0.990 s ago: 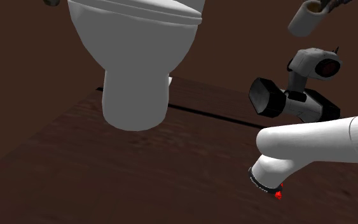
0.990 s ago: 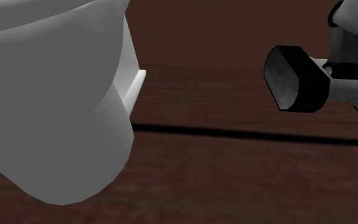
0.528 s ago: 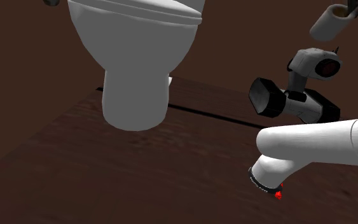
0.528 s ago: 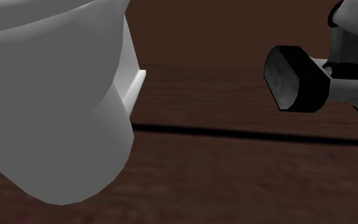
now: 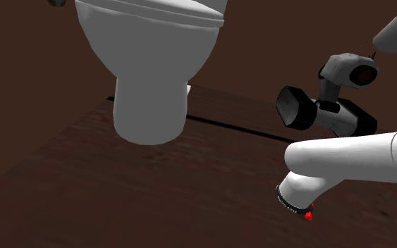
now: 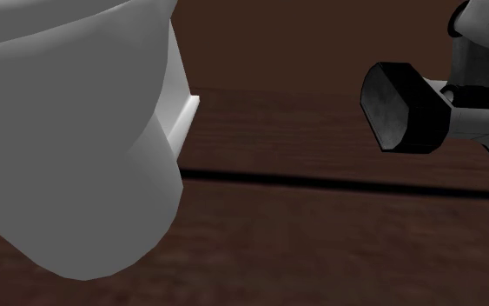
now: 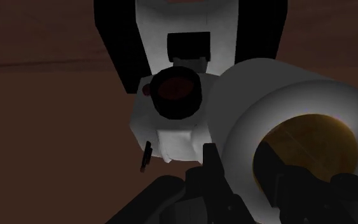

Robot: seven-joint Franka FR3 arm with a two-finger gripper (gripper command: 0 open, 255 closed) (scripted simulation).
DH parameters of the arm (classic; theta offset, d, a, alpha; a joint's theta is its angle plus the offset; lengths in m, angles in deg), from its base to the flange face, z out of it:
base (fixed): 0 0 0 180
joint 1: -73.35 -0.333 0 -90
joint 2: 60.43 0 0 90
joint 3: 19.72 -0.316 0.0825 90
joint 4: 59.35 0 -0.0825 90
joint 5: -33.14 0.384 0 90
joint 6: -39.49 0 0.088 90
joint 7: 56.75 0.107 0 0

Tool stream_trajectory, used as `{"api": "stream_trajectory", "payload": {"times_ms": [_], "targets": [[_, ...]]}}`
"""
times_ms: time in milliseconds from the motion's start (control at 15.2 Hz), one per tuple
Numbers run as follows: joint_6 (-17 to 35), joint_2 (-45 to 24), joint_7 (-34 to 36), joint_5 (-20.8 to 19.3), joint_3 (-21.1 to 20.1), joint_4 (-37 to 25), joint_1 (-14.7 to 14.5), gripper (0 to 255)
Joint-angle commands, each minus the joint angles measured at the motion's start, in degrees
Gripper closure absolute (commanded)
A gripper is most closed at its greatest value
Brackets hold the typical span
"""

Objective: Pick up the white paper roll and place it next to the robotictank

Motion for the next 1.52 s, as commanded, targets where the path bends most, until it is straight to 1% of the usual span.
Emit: {"api": "stream_trajectory", "payload": {"times_ms": [0,660,1452], "targets": [[0.8,0.7,-1.1,-0.3,1.2,1.0,0.0,255],[7.4,7.2,0.2,-2.4,0.8,14.2,2.5,255],[14.5,13.5,1.2,-4.9,1.8,27.6,5.1,255]]}}
